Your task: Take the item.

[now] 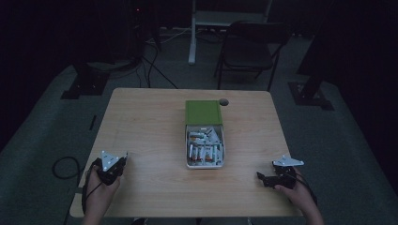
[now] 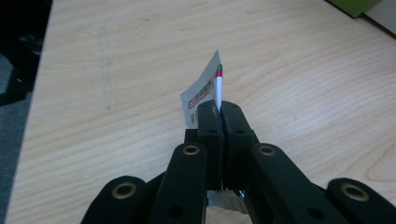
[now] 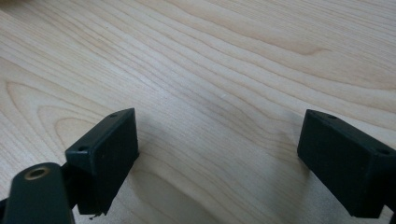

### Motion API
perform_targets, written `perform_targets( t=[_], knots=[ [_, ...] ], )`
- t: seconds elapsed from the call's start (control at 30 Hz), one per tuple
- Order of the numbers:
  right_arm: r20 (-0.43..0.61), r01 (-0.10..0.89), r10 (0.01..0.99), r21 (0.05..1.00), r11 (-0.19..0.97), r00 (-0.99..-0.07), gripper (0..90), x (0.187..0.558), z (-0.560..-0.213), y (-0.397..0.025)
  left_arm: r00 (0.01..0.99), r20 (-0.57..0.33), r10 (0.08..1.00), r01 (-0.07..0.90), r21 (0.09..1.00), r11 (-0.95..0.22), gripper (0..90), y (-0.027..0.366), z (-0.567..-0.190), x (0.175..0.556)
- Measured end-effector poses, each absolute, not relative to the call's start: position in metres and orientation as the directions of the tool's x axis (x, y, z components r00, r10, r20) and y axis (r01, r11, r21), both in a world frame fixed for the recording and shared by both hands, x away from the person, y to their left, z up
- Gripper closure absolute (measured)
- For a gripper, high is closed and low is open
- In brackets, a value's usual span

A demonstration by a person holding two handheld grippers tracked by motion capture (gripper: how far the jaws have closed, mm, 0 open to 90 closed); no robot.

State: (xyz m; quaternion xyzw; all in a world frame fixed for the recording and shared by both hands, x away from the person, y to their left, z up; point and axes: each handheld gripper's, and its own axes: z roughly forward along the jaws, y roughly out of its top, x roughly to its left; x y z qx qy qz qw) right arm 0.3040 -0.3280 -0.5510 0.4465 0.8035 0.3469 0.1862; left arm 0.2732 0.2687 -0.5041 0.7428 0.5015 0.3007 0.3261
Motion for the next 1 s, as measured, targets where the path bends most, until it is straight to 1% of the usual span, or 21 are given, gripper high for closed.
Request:
perform_targets(
  t=[0.13,0.33,0.47,0.6,0.63,0.67,0.73,0.8,0.83,0.87,1.0],
  knots=[
    [0.01,0.588,0.846,0.724,0.361,-0.532,11.8,0.304,-0.551,-0.328,0.338,0.121,0.933,0.567,0.765,-0.304,83.7,0.264,-0.511,0.275],
    [0.01,0.588,0.847,0.724,0.361,-0.532,11.8,0.304,-0.551,-0.328,0.361,0.097,0.927,0.588,0.748,-0.308,78.0,0.258,-0.519,0.278],
    [0.01,0.588,0.847,0.724,0.361,-0.532,11.8,0.304,-0.551,-0.328,0.361,0.067,0.93,0.608,0.739,-0.289,77.9,0.259,-0.526,0.279],
    [0.01,0.588,0.847,0.724,0.361,-0.532,11.9,0.304,-0.551,-0.328,0.358,0.036,0.933,0.621,0.737,-0.267,68.2,0.26,-0.529,0.28],
    [0.01,0.588,0.847,0.724,0.361,-0.532,11.8,0.304,-0.551,-0.328,0.356,0.025,0.934,0.621,0.74,-0.257,67.3,0.261,-0.529,0.28],
    [0.01,0.588,0.846,0.724,0.361,-0.532,11.8,0.304,-0.551,-0.328,0.359,0.018,0.933,0.618,0.745,-0.252,63.8,0.261,-0.529,0.28],
    [0.01,0.588,0.847,0.724,0.361,-0.532,11.8,0.304,-0.551,-0.328,0.367,0.008,0.93,0.607,0.756,-0.246,61.0,0.26,-0.527,0.281],
    [0.01,0.588,0.847,0.724,0.361,-0.532,11.8,0.304,-0.551,-0.328,0.38,-0.002,0.925,0.598,0.763,-0.244,56.3,0.258,-0.526,0.282],
    [0.01,0.588,0.847,0.724,0.361,-0.532,11.8,0.304,-0.551,-0.328,0.39,-0.006,0.921,0.593,0.767,-0.246,56.0,0.257,-0.525,0.282],
    [0.01,0.588,0.847,0.724,0.361,-0.532,11.9,0.304,-0.551,-0.328,0.401,-0.012,0.916,0.587,0.771,-0.246,53.1,0.255,-0.525,0.283],
    [0.01,0.588,0.846,0.724,0.361,-0.532,11.8,0.304,-0.551,-0.328,0.441,-0.018,0.897,0.553,0.793,-0.256,49.3,0.247,-0.522,0.284]
  ],
)
